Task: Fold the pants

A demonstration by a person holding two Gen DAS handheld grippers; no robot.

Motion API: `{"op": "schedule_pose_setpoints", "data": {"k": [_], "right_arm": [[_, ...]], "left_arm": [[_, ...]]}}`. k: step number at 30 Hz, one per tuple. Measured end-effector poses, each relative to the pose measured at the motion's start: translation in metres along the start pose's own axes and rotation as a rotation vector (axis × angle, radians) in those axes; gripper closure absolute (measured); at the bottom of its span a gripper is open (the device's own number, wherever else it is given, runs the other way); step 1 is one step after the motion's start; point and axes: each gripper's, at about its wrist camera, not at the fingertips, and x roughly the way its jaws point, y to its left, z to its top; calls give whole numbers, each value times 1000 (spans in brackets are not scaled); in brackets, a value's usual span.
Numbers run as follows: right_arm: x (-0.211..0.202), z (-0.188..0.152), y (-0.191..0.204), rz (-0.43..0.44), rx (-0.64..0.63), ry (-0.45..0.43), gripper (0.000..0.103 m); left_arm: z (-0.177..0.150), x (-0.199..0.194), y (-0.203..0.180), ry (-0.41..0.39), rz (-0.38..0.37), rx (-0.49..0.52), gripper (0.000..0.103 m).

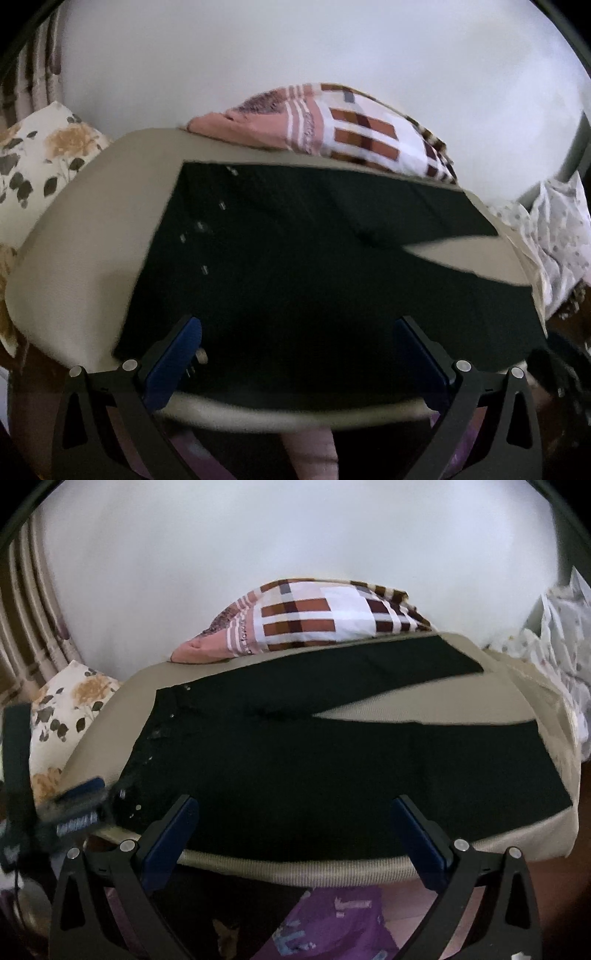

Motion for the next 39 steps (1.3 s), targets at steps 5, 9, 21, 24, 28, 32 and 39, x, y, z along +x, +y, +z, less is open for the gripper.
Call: {"op": "schedule_pose_setpoints", "data": {"k": [5,9,21,24,28,32,39], "right_arm": [[7,14,10,17,-41,-37,0],[17,22,13,26,-45,-33,0],[85,28,6,55,51,150,0],[98,25,2,39,72,182,0],[110,24,-3,23,90,213,0],[121,23,-3,7,88,245,0],[133,23,2,-8,74,283,0]], "left_arm": [[41,20,15,-57,53,85,1],[79,52,62,-27,-42,72,1],[180,172,211,124,-223,-45,1],[191,203,219,185,-304,-5,1],[198,233,235,213,-315,-17,1],[202,257,238,248,-352,1,1],[203,274,220,274,-289,104,15]]}}
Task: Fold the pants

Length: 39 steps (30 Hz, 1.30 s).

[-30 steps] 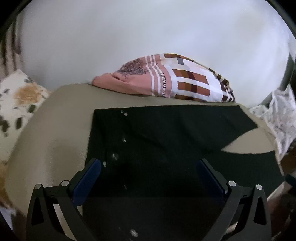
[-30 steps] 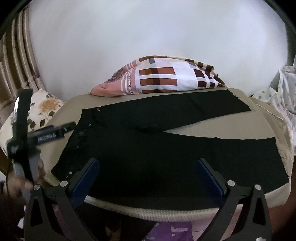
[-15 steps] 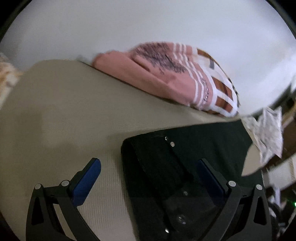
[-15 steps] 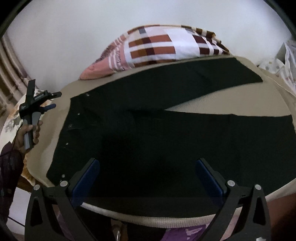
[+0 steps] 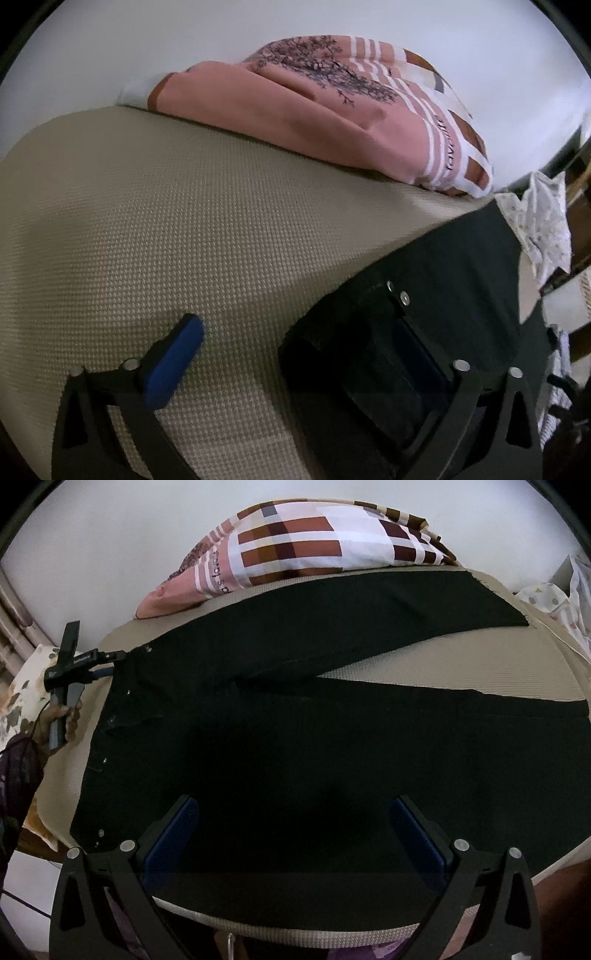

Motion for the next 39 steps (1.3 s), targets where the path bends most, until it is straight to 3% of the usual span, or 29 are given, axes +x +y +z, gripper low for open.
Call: {"op": "schedule_pose_setpoints", "data": {"k": [2,3,5,7,13,20,25,30,34,38,39], "right_arm": [[3,0,0,-8,3,8,0],[5,0,-1,-10,8,14,0],[8,0,-3,-9,23,27,0],[7,2,-4,-8,32,24,0],[-10,31,-3,15,41,-77,0],[-14,78,-1,153,112,-157,0],[4,114,11,340,101,-102,0],[46,151,-6,542,251,-6,0],[79,178,-23,614,373,47,0],[113,197,-41,628,496,95,0],[120,201,-45,601,508,107,6]], "left_arm": [[-1,-1,-4,-11,43,-4,66],[-2,1,-10,4,33,11,71],[-3,1,-23,-3,96,54,75],[-3,-4,-28,-13,93,37,85],[-15,-43,-46,-116,32,11,88],[-43,-87,-81,-211,-13,12,88],[-77,-118,-111,-264,-58,-14,88],[-113,-142,-144,-294,-71,9,88],[-136,-152,-159,-295,-86,2,88],[-147,-153,-166,-280,-89,-15,88],[-149,-153,-167,-274,-95,-23,88]]}}
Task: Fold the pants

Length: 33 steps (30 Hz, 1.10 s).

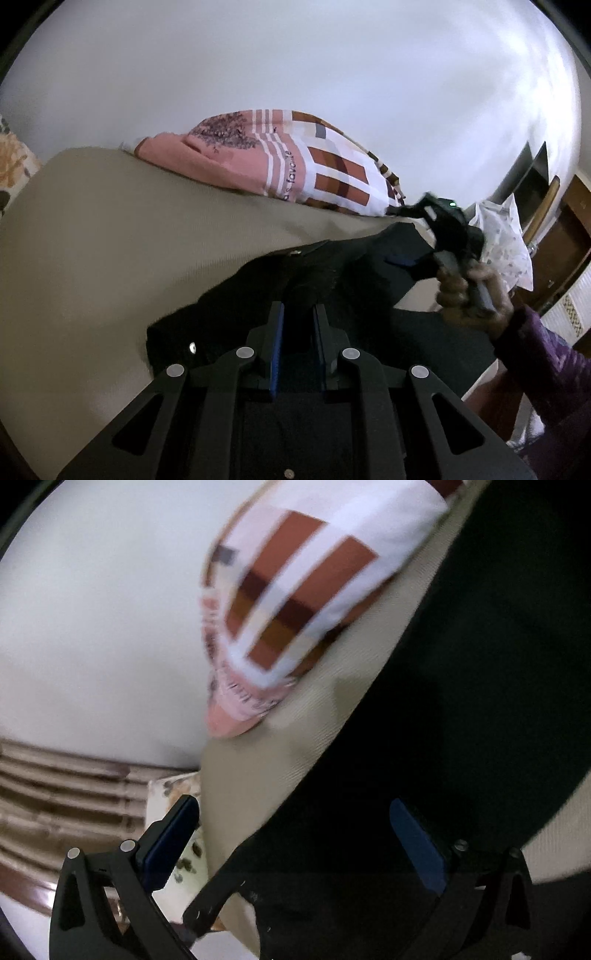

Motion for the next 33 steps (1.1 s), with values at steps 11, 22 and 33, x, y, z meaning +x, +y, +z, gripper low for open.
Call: {"op": "schedule_pose_setpoints", "data": {"k": [11,22,33], "right_arm": [[-22,-39,-14,-48,-13,-24,94],[-82,-183,-62,-79,50,21,94],[-61,-238,-98,-61,79,118,97]], "left_arm": [[-22,-18,5,45,19,-62,88],[-94,-49,-1,185,56,-122,88],[-118,-70,8,219,181,-174,88]]}}
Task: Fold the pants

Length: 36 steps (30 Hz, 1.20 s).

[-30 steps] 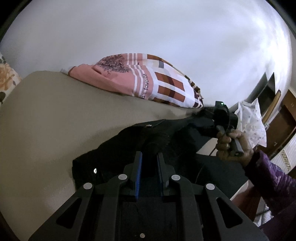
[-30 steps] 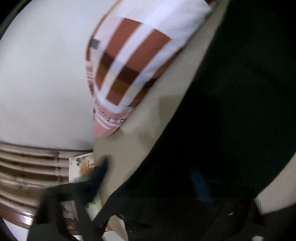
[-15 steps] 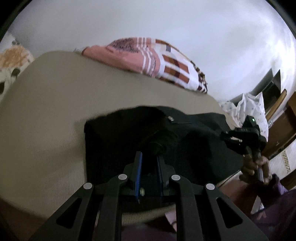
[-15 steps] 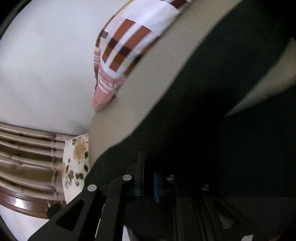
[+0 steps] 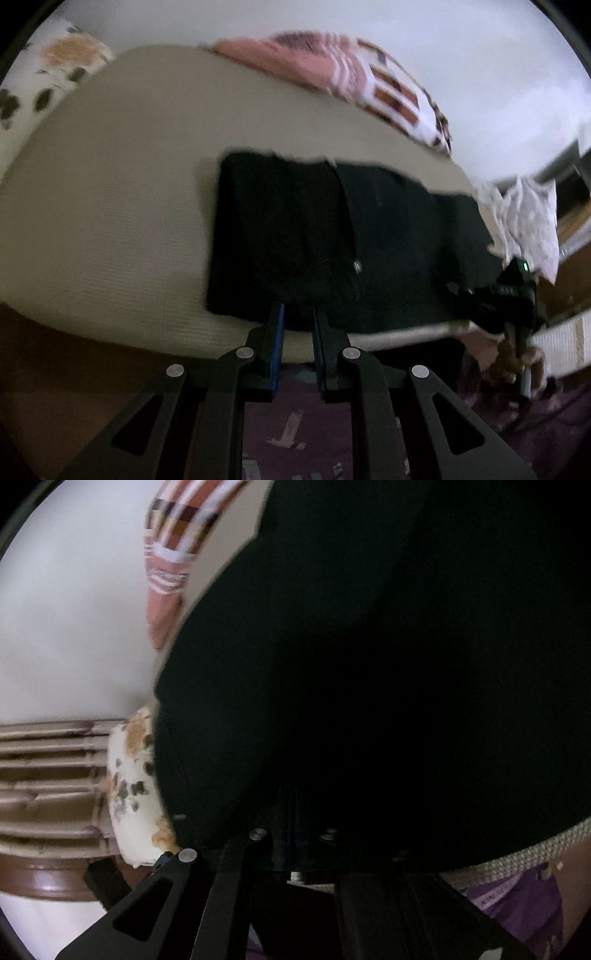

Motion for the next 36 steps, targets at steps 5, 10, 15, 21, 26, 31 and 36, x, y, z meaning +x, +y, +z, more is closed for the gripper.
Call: {"op": "schedule_pose_setpoints", "data": {"k": [5,10,15,21,26,31,36], "right_arm": [[-45,24,-15,100,-3,-153,93],[-106,63,-62,102,60,-347,68],[-151,104,-106,111,136,-470,61],[-163,147,-133,132,172,-465,63],[-157,164,-125,160,142,-432,56],[-155,185,-116,189,117,-439,53],[-169,205,-129,202,139,-498,51]], "left_arm": [[20,-29,-32,-107,-23,48,77],[33,14,-113,-61,-133,224,44],[34,81,-190,63,-240,431,44],[22,155,-233,195,-331,486,44],[16,194,-234,240,-319,411,44],[19,200,-226,224,-328,328,44],[14,197,-220,216,-317,320,44]]}}
